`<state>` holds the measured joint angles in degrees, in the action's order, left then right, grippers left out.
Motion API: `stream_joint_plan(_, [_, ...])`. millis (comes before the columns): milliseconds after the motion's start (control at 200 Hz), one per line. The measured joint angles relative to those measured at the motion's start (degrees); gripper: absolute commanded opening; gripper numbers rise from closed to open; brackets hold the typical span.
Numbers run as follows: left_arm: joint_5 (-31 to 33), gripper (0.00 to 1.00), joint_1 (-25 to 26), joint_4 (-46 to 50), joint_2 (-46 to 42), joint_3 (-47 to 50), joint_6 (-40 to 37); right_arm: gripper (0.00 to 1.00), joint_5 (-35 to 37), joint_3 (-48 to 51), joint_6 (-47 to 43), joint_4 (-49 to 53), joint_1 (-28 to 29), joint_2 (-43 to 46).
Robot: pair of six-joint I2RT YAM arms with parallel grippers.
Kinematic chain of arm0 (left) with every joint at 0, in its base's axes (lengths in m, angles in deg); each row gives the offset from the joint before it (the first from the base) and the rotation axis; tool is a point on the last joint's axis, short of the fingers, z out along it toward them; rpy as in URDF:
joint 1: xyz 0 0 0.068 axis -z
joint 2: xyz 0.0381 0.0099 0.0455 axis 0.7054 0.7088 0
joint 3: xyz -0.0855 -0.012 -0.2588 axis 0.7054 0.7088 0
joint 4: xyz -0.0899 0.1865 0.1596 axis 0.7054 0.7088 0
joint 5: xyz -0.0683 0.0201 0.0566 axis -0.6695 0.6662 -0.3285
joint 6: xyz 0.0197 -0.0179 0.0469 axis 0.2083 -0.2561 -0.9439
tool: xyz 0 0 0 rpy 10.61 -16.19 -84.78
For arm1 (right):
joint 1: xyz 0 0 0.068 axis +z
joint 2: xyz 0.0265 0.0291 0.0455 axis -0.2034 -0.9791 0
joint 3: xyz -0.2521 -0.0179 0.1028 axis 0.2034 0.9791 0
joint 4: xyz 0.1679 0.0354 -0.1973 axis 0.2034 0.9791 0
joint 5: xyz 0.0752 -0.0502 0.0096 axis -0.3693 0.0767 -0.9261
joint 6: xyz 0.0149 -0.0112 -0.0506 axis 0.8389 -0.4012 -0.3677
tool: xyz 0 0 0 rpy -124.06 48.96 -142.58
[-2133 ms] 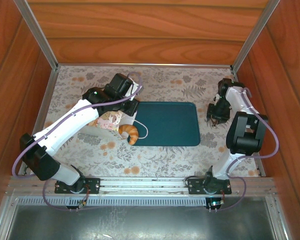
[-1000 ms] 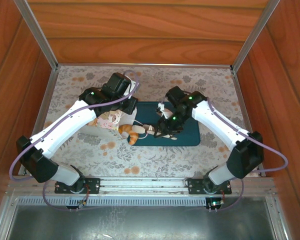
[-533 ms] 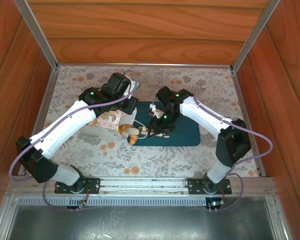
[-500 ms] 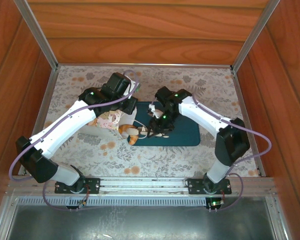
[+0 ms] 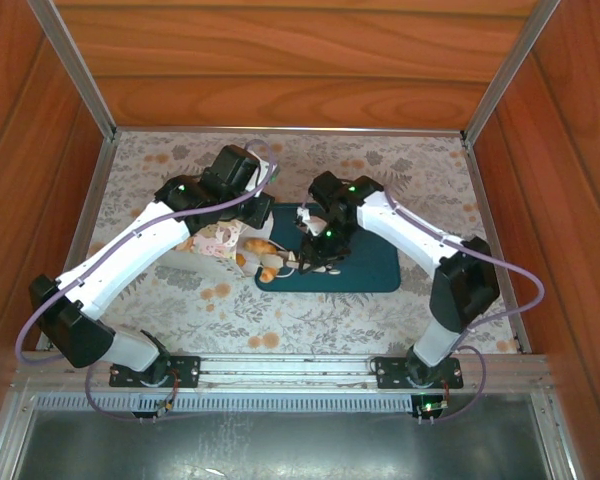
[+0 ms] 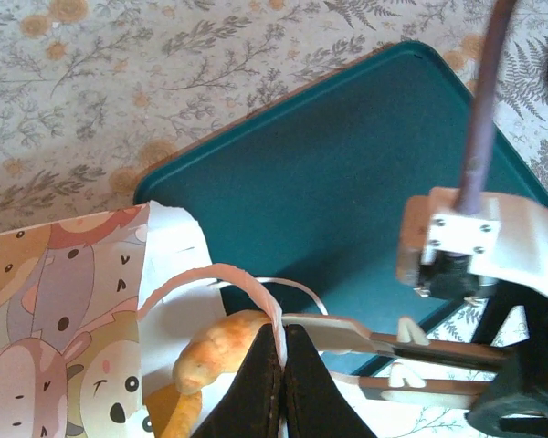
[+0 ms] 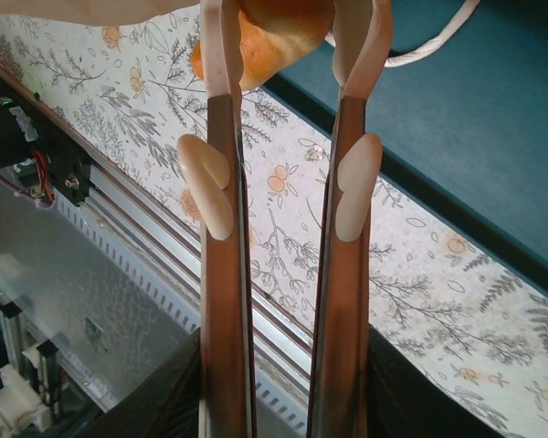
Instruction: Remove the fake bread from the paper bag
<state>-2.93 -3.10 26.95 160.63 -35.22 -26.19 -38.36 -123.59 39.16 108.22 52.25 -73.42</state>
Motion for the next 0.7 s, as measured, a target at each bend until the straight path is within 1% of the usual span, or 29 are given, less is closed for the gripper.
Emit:
stream_joint_plan(170, [2.3,0.00,0.0,0.1,-1.2,0.0,0.4,0.32,5.3,0.2,1.0,2.7,-0.2,6.1])
stream_joint_plan(290, [4.3,0.00,0.0,0.1,-2.1,0.0,0.7,0.32,9.4,2.5,2.4,4.7,-2.2,10.6])
stream_joint_plan(340, [5.1,0.00,0.0,0.1,-2.4,0.1,0.8,0.32,11.1,3.9,2.8,5.5,-4.0,12.1])
stream_joint_plan(425, [6.2,0.00,0.0,0.1,-3.0,0.5,0.9,0.32,14.7,6.2,3.4,7.3,-9.3,13.9])
stream_joint_plan(620, [8.5,0.00,-0.2,0.1,-5.7,2.1,1.0,0.32,22.3,7.8,3.5,10.0,-20.0,12.9])
stream_joint_plan(700, [8.7,0.00,-0.7,0.1,-7.1,2.8,1.2,0.32,24.9,7.2,3.4,10.8,-22.4,11.6])
